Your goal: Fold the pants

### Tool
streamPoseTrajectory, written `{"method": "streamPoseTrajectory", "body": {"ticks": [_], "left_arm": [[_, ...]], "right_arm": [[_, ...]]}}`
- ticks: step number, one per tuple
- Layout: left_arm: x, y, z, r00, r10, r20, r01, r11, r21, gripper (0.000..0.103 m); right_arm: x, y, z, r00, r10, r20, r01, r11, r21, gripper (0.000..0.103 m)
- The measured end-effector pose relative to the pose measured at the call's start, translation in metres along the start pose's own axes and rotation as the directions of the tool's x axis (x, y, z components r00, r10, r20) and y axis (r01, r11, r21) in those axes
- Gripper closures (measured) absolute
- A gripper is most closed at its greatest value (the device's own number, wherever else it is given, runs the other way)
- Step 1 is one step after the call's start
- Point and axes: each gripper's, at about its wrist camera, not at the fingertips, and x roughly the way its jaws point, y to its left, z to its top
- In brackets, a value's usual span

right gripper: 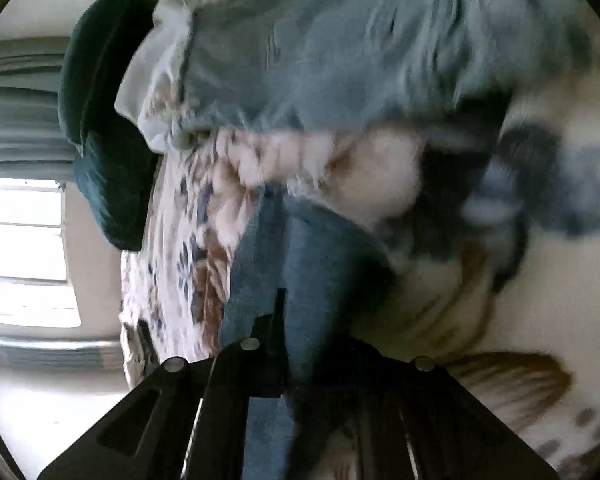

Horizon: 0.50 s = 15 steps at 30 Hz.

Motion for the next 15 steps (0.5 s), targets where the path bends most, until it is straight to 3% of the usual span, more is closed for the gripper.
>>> {"method": "streamPoseTrajectory", "body": {"ticks": [2, 6, 8, 10, 12, 15], "left_arm": [[0.001, 0.001, -0.001, 1.0, 0.0, 0.006, 0.0, 1.0, -0.004, 0.0], [-0.004, 0.005, -0.006, 0.999, 0.013, -0.034, -0.014, 1.0, -0.006, 0.0], [-0.011, 0.004, -0.005, 0.999, 0.021, -0.03, -0.021, 1.0, -0.007, 0.0], [-0.014, 0.0, -0.002, 1.0, 0.018, -0.02, -0.018, 1.0, -0.003, 0.0], [-0.019, -0.004, -0.005, 1.0, 0.026, -0.013, -0.026, 1.0, 0.003, 0.0], [-0.035, 0.0, -0.01, 0.999, 0.039, 0.006, -0.039, 0.999, 0.001, 0.0]], "right_arm": [[-0.002, -0.009, 0.005, 1.0, -0.021, 0.018, 0.02, 0.999, 0.045, 0.095], [0.013, -0.018, 0.006, 0.995, 0.098, -0.035, -0.094, 0.99, 0.103, 0.089], [0.02, -0.014, 0.004, 0.988, 0.121, -0.091, -0.113, 0.99, 0.087, 0.084], [0.024, -0.009, 0.001, 0.99, 0.086, -0.109, -0.082, 0.996, 0.045, 0.085], [0.022, -0.005, 0.0, 0.996, 0.043, -0.085, -0.039, 0.998, 0.039, 0.094], [0.012, 0.014, -0.004, 1.0, 0.018, -0.013, -0.018, 0.999, 0.032, 0.095]]}}
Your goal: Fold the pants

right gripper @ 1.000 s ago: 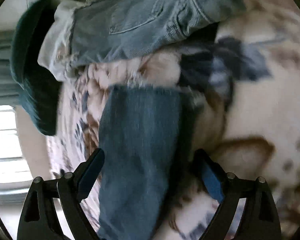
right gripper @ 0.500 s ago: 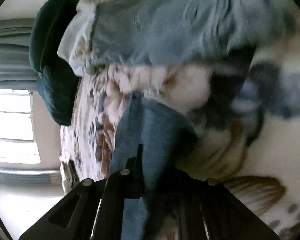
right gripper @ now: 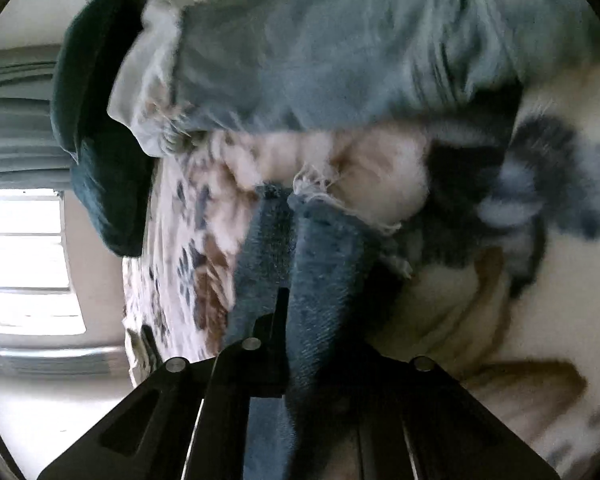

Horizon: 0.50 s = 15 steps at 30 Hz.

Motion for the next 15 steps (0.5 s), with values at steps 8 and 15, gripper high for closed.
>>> {"method": "streamPoseTrajectory", "body": {"ticks": [8, 15], "left_arm": [[-0.05, 0.062, -0.006, 0.999, -0.01, 0.041, 0.014, 0.996, -0.091, 0.0], [-0.093, 0.174, -0.026, 0.996, 0.005, 0.086, 0.017, 0.969, -0.246, 0.0]], "right_arm": [[-0.042, 0.125, -0.084, 0.995, -0.061, 0.08, 0.082, 0.956, -0.283, 0.095], [-0.019, 0.245, -0.243, 0.982, -0.15, 0.115, 0.189, 0.761, -0.62, 0.095]]}}
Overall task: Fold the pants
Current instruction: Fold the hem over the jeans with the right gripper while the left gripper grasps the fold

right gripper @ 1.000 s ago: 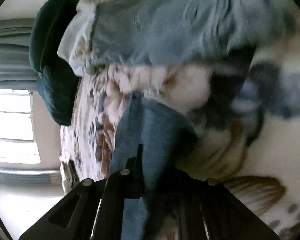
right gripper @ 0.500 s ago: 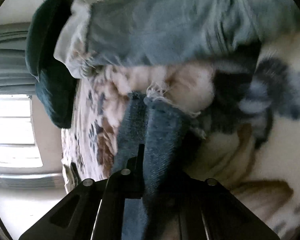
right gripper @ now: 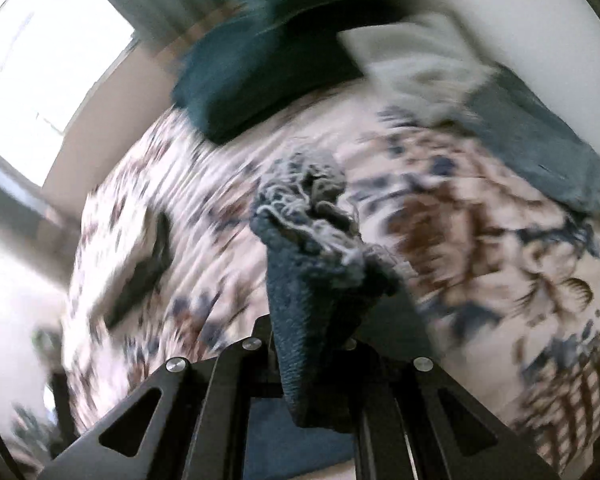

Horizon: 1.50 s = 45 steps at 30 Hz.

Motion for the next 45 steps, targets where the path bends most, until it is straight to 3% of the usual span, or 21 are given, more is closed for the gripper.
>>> {"method": "streamPoseTrajectory", "body": {"ticks": [4, 9, 12, 13, 15, 16, 18, 19, 20, 21, 25, 27, 28, 29, 30, 31, 32, 33, 34, 40, 45], "left_arm": [[-0.01, 0.074, -0.007, 1.0, 0.025, 0.012, -0.024, 0.995, -0.096, 0.0], [-0.008, 0.14, -0.017, 0.999, 0.048, 0.009, -0.046, 0.988, -0.145, 0.0], [0.001, 0.161, -0.025, 0.999, 0.034, -0.004, -0.034, 0.987, -0.154, 0.0], [0.002, 0.166, -0.027, 1.0, 0.022, -0.008, -0.023, 0.987, -0.156, 0.0], [0.008, 0.171, -0.027, 1.0, -0.011, -0.021, 0.007, 0.988, -0.157, 0.0], [0.011, 0.17, -0.027, 0.999, -0.029, -0.027, 0.024, 0.988, -0.154, 0.0], [0.016, 0.165, -0.027, 0.996, -0.076, -0.036, 0.07, 0.987, -0.142, 0.0], [0.018, 0.16, -0.027, 0.994, -0.105, -0.043, 0.098, 0.986, -0.135, 0.0], [0.022, 0.153, -0.027, 0.988, -0.14, -0.057, 0.132, 0.983, -0.125, 0.0], [0.025, 0.145, -0.025, 0.983, -0.17, -0.074, 0.161, 0.981, -0.112, 0.0], [0.056, 0.105, -0.02, 0.938, -0.286, -0.196, 0.276, 0.958, -0.076, 0.0], [0.079, 0.083, -0.02, 0.924, -0.287, -0.253, 0.283, 0.958, -0.053, 0.002], [0.086, 0.075, -0.02, 0.924, -0.279, -0.262, 0.28, 0.959, -0.033, 0.01], [0.093, 0.06, -0.02, 0.935, -0.237, -0.262, 0.251, 0.968, 0.018, 0.017], [0.094, 0.05, -0.02, 0.95, -0.196, -0.242, 0.218, 0.973, 0.069, 0.034], [0.092, 0.035, -0.021, 0.97, -0.146, -0.196, 0.177, 0.973, 0.151, 0.059], [0.09, 0.023, -0.024, 0.982, -0.106, -0.157, 0.14, 0.964, 0.225, 0.074], [0.087, 0.012, -0.027, 0.989, -0.076, -0.124, 0.109, 0.953, 0.283, 0.087], [0.084, 0.005, -0.029, 0.993, -0.063, -0.101, 0.092, 0.947, 0.308, 0.093], [0.056, 0.018, -0.019, 0.999, -0.044, 0.021, 0.037, 0.965, 0.259, 0.093], [0.075, 0.026, -0.01, 0.998, -0.054, -0.039, 0.062, 0.973, 0.222, 0.093]], "right_arm": [[0.018, 0.094, -0.076, 0.997, -0.047, -0.061, 0.032, 0.974, -0.225, 0.095], [0.069, 0.199, -0.202, 0.981, -0.082, -0.173, -0.021, 0.854, -0.52, 0.095], [0.094, 0.229, -0.259, 0.961, -0.134, -0.241, -0.047, 0.782, -0.622, 0.095], [0.104, 0.232, -0.275, 0.949, -0.171, -0.266, -0.037, 0.774, -0.632, 0.089], [0.116, 0.228, -0.283, 0.922, -0.182, -0.343, -0.064, 0.8, -0.596, 0.075], [0.119, 0.224, -0.283, 0.9, -0.145, -0.412, -0.117, 0.829, -0.547, 0.056], [0.114, 0.213, -0.272, 0.849, 0.005, -0.528, -0.246, 0.889, -0.387, 0.026], [0.109, 0.207, -0.265, 0.83, 0.072, -0.553, -0.286, 0.906, -0.312, 0.025], [0.099, 0.195, -0.254, 0.794, 0.185, -0.579, -0.349, 0.919, -0.186, 0.025], [0.091, 0.187, -0.246, 0.791, 0.216, -0.573, -0.35, 0.927, -0.134, 0.025], [0.064, 0.137, -0.21, 0.846, 0.17, -0.506, -0.234, 0.97, -0.065, 0.025], [0.063, 0.11, -0.19, 0.866, 0.135, -0.482, -0.184, 0.981, -0.056, 0.025], [0.064, 0.095, -0.184, 0.878, 0.096, -0.468, -0.136, 0.989, -0.052, 0.025], [0.067, 0.083, -0.176, 0.886, 0.065, -0.459, -0.096, 0.994, -0.045, 0.025], [0.07, 0.074, -0.169, 0.891, 0.045, -0.452, -0.07, 0.997, -0.037, 0.025], [0.073, 0.063, -0.163, 0.897, 0.022, -0.442, -0.039, 0.999, -0.03, 0.025], [0.075, 0.051, -0.154, 0.903, -0.002, -0.43, -0.009, 1.0, -0.024, 0.025], [0.078, 0.043, -0.149, 0.906, -0.012, -0.424, 0.006, 1.0, -0.016, 0.025], [0.082, 0.035, -0.143, 0.908, -0.021, -0.419, 0.02, 1.0, -0.006, 0.025], [0.078, 0.017, -0.122, 0.925, -0.009, -0.379, 0.021, 0.999, 0.029, 0.025], [0.093, 0.018, -0.129, 0.895, -0.053, -0.442, 0.055, 0.998, -0.009, 0.025]]}}
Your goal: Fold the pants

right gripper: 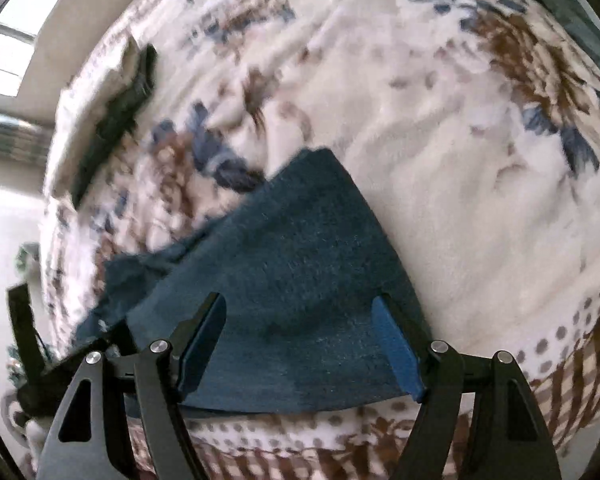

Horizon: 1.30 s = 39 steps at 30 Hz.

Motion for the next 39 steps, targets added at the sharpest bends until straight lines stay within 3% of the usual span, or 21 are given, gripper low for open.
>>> {"method": "streamPoseTrajectory", "body": {"ticks": [2, 4, 5, 8, 11, 13, 16, 20, 22, 25, 26, 28, 30, 32, 36, 38, 39], "left_arm": [[0.008, 0.002, 0.004, 1.0, -0.015, -0.023, 0.015, 1.0, -0.008, 0.09], [0.011, 0.007, 0.006, 0.999, -0.035, -0.035, 0.035, 0.999, -0.018, 0.088], [0.011, 0.012, 0.006, 0.998, -0.043, -0.039, 0.043, 0.999, -0.018, 0.087], [0.009, 0.022, 0.007, 0.998, -0.033, -0.053, 0.034, 0.999, 0.007, 0.084], [-0.018, 0.041, 0.002, 0.999, 0.004, -0.044, -0.004, 1.0, 0.006, 0.08], [-0.032, 0.046, 0.001, 1.0, 0.003, -0.025, -0.004, 1.0, -0.021, 0.071], [-0.055, 0.059, 0.003, 1.0, 0.02, 0.021, -0.019, 0.997, -0.077, 0.067], [-0.06, 0.058, 0.012, 0.999, -0.018, 0.037, 0.022, 0.994, -0.111, 0.066], [-0.062, 0.052, 0.012, 0.999, -0.029, 0.028, 0.032, 0.993, -0.113, 0.066], [-0.043, 0.021, 0.019, 0.999, -0.042, -0.004, 0.041, 0.995, -0.092, 0.066], [-0.037, 0.017, 0.023, 0.998, -0.061, -0.013, 0.059, 0.994, -0.093, 0.066], [-0.026, 0.01, 0.029, 0.997, -0.067, -0.024, 0.064, 0.993, -0.095, 0.066], [-0.023, 0.009, 0.034, 0.998, -0.06, -0.019, 0.058, 0.994, -0.088, 0.066], [-0.021, 0.014, 0.035, 0.998, -0.061, -0.018, 0.059, 0.993, -0.103, 0.066], [-0.036, 0.039, 0.024, 0.998, -0.061, 0.004, 0.061, 0.989, -0.136, 0.066], [-0.047, 0.054, 0.016, 0.998, -0.056, 0.026, 0.059, 0.987, -0.148, 0.066], [-0.056, 0.065, 0.01, 0.998, -0.051, 0.04, 0.057, 0.986, -0.16, 0.066]], "right_arm": [[0.012, -0.004, 0.001, 0.999, -0.026, -0.022, 0.026, 1.0, -0.005, 0.03], [0.026, -0.012, 0.004, 0.996, -0.074, -0.051, 0.075, 0.997, 0.016, 0.049], [0.034, -0.019, 0.007, 0.993, -0.083, -0.079, 0.086, 0.996, 0.037, 0.052], [0.034, -0.023, 0.014, 0.992, -0.059, -0.109, 0.068, 0.994, 0.082, 0.051], [0.018, -0.014, 0.018, 0.994, -0.021, -0.109, 0.028, 0.997, 0.07, 0.048], [0.009, -0.006, 0.02, 0.994, 0.003, -0.105, 0.004, 0.998, 0.06, 0.046], [0.0, 0.014, 0.023, 0.993, 0.052, -0.11, -0.047, 0.998, 0.043, 0.046], [0.01, 0.063, 0.038, 0.985, 0.112, -0.134, -0.118, 0.992, -0.041, 0.048], [0.027, 0.095, 0.046, 0.989, 0.038, -0.143, -0.063, 0.982, -0.176, 0.07], [0.077, 0.127, 0.049, 0.955, -0.118, -0.27, 0.013, 0.933, -0.361, 0.075], [0.087, 0.134, 0.049, 0.948, -0.188, -0.258, 0.065, 0.904, -0.422, 0.08], [0.095, 0.138, 0.057, 0.953, -0.217, -0.214, 0.106, 0.894, -0.435, 0.085], [0.098, 0.133, 0.069, 0.959, -0.21, -0.191, 0.125, 0.916, -0.38, 0.087], [0.102, 0.125, 0.079, 0.962, -0.164, -0.218, 0.097, 0.952, -0.289, 0.087], [0.082, 0.128, 0.079, 0.97, -0.129, -0.205, 0.073, 0.963, -0.26, 0.085], [0.059, 0.133, 0.073, 0.977, -0.11, -0.182, 0.06, 0.964, -0.258, 0.059], [0.046, 0.137, 0.069, 0.98, -0.115, -0.161, 0.069, 0.961, -0.267, 0.029]]}}
